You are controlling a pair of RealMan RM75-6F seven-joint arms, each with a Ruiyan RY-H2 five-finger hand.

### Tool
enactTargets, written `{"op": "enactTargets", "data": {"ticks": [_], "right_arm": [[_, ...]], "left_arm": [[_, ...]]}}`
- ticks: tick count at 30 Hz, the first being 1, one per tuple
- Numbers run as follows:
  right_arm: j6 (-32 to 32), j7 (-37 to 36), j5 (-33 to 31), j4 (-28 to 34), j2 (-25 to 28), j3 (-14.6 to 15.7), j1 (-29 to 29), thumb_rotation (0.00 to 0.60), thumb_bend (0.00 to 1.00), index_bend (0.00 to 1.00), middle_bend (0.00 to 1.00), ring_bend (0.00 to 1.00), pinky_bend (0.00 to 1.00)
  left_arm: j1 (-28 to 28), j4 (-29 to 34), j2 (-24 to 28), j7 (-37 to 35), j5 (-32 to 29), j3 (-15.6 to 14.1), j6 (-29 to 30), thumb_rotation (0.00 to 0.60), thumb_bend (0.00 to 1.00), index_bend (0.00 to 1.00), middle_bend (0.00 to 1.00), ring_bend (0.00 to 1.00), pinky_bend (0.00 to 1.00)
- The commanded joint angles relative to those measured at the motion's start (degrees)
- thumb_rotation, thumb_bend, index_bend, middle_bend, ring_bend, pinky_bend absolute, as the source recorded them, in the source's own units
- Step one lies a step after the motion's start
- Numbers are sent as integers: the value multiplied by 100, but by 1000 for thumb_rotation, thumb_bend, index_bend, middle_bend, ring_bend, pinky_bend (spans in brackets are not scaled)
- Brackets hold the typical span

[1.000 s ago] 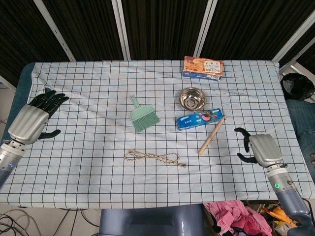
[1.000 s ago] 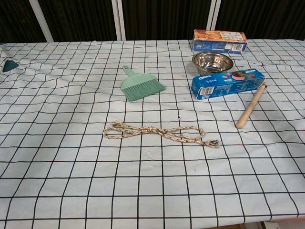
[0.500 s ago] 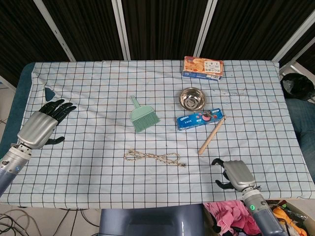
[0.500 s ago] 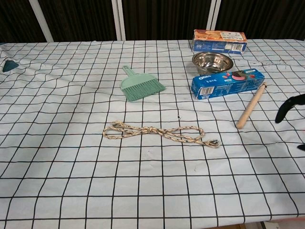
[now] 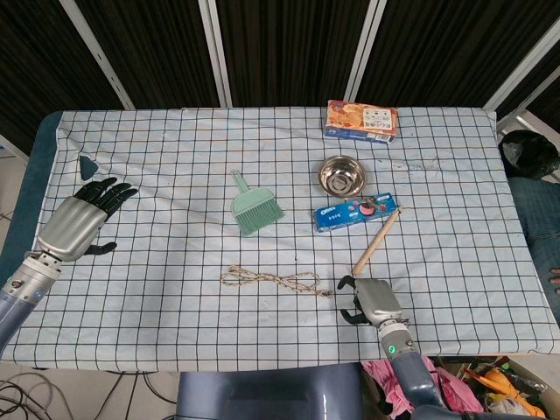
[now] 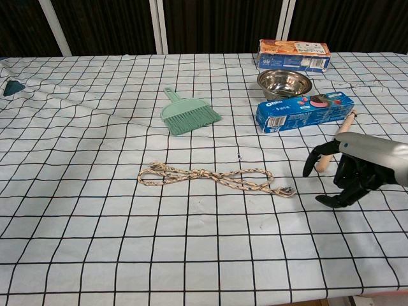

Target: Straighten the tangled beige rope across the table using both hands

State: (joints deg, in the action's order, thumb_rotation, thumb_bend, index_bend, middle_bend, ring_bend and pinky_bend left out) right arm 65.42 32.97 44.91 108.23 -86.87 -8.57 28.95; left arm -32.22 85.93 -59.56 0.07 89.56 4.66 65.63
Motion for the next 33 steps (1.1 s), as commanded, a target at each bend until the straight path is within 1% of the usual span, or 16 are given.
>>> {"op": "enactTargets", "data": {"ticks": [1,9,13,23,33], "right_arm": [[89,193,-223,-235,-278,-125,190,600,284,358,1000,1000,1000],[156,316,-442,-462,-682,-247,407,600,297,358,1000,1000,1000],[240,385,-580,-582,-901,-289,510,600,300,374,1000,1000,1000],[527,517,-796,-642,-1207,-248,587,600,300,464,1000,1000,1000],[688,611,-796,-950,-1445,-223,641,600,300,477,1000,1000,1000]], "left_arm": [[-9,-32,-30,2,0,-3,-6,600,88,127,131,75,184],[-27,-83,-88,12,-34,-2,-40,600,91,127,131,75,183],[-58,-148,-135,57,-82,-9,-128,600,95,127,131,75,184],[-96,-224,-211,35,-68,-25,-158,600,96,127,132,75,184],[-119,-219,-242,41,-57,-14,-125,600,97,127,132,75,184]]}}
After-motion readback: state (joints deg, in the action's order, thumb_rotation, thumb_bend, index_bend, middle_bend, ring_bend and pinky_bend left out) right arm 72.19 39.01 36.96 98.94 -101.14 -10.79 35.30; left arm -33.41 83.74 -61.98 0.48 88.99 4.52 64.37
